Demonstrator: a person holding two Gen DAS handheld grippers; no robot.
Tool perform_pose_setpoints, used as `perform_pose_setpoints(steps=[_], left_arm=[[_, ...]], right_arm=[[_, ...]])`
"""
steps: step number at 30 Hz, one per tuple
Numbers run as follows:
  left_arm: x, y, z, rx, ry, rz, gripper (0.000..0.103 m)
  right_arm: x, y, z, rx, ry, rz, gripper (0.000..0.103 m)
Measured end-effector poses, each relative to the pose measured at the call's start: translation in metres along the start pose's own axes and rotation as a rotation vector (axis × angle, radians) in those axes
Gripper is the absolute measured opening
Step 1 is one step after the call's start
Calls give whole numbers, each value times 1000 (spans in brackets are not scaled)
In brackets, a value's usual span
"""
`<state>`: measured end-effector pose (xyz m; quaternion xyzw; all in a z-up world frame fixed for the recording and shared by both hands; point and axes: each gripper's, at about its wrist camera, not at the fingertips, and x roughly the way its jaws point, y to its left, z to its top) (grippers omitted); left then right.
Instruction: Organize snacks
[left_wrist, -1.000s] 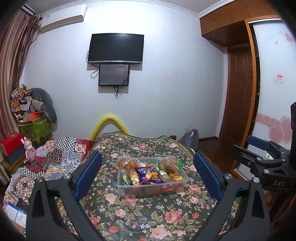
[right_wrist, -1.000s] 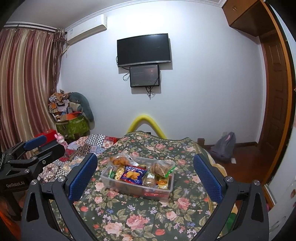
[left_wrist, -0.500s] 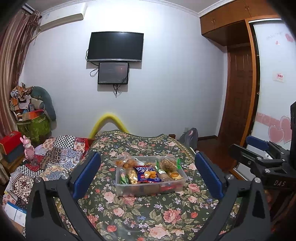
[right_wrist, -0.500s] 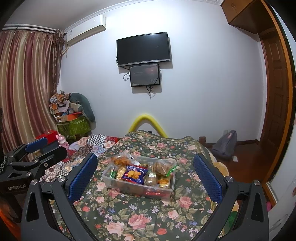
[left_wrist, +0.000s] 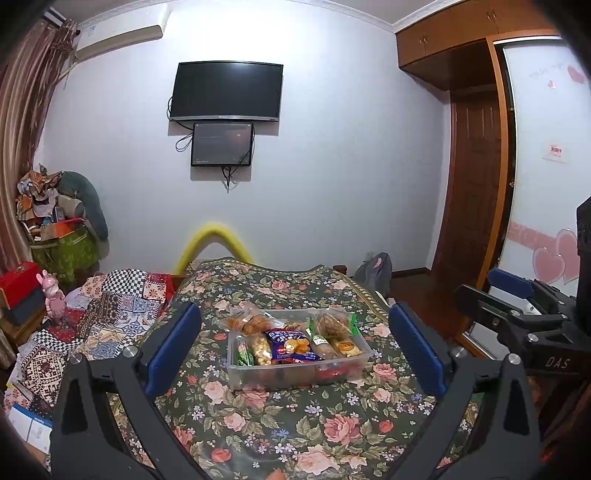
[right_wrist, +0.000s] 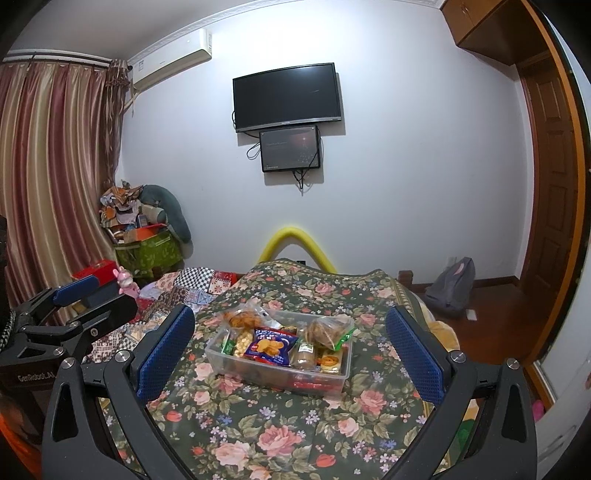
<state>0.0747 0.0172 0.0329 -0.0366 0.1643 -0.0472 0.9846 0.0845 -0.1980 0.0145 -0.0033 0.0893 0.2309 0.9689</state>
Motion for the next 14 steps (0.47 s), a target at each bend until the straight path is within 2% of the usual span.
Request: perform_pose_setpoints(steps=[14], left_arm=[[2, 1, 0, 0, 12, -8, 103]], right_arm=[[0, 4, 2, 1, 3, 4, 103]])
